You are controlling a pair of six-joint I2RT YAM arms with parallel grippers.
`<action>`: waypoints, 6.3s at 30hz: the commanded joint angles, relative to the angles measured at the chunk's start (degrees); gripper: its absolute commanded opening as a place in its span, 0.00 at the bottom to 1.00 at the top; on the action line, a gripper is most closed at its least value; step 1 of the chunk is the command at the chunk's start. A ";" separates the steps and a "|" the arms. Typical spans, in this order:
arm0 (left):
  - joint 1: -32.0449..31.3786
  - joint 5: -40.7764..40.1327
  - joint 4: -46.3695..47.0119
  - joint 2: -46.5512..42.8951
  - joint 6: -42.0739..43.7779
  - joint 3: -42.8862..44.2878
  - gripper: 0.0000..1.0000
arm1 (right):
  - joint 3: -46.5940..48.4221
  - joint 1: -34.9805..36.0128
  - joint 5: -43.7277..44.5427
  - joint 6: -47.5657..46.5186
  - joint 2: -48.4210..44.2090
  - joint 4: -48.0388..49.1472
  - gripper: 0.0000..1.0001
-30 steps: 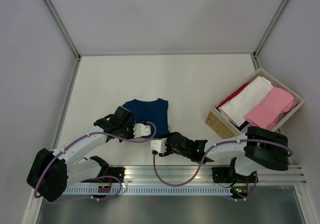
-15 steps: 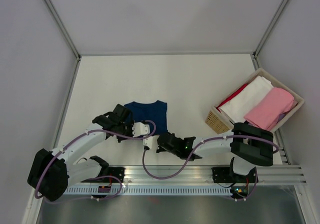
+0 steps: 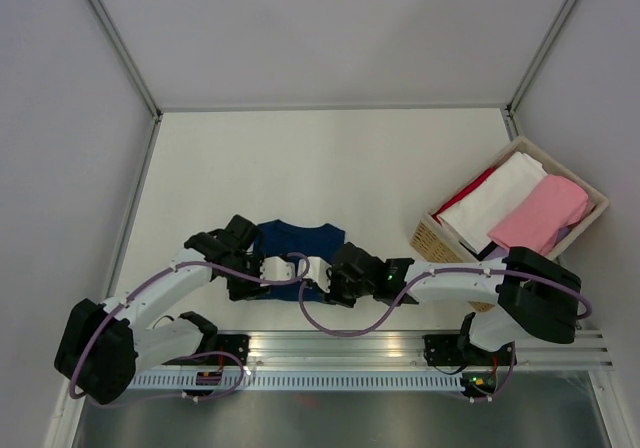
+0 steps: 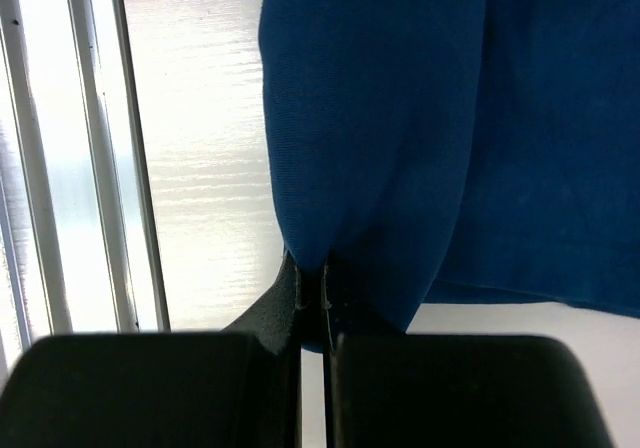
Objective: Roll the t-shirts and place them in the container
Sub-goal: Roll the tshirt
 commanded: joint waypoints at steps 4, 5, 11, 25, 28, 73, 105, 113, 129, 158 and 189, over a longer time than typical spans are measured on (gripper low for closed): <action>0.29 0.78 7.20 -1.99 -1.87 -5.53 0.55 | -2.48 -3.67 -9.27 3.38 -3.24 2.93 0.00; 0.29 -0.27 10.09 -2.07 -3.01 -6.67 0.54 | -2.57 -3.85 -9.36 3.38 -3.24 3.02 0.00; 0.29 3.84 4.28 -5.76 -3.29 -4.76 0.02 | -2.31 -4.82 -14.18 5.31 -4.72 0.48 0.00; 7.04 12.81 -8.26 0.21 0.33 8.60 0.61 | 4.46 -22.12 -43.10 11.53 5.01 -6.48 0.00; 9.95 16.41 -6.24 2.23 -0.47 9.93 0.73 | 5.07 -24.58 -43.63 13.40 6.42 -2.87 0.00; 21.47 15.45 -1.22 29.57 -13.13 15.83 0.10 | 6.92 -30.66 -26.16 20.44 9.96 -3.13 0.21; 21.03 13.61 -0.96 27.98 -13.30 16.96 0.18 | 2.35 16.55 52.50 -17.80 12.84 8.55 0.75; 21.03 12.11 -2.10 27.38 -11.02 16.97 0.21 | 4.63 12.23 48.83 -14.30 15.84 5.67 0.11; 18.67 11.67 -3.23 0.85 -6.03 15.57 0.68 | 5.16 5.56 15.10 -6.73 1.07 -4.71 0.00; 2.40 2.00 4.41 -10.86 -11.72 -1.06 0.64 | 10.26 -8.07 -14.97 0.74 3.27 -10.78 0.00; 19.72 22.05 -10.18 10.94 11.05 11.25 0.02 | -4.32 -20.20 -26.85 13.75 -4.81 17.24 0.73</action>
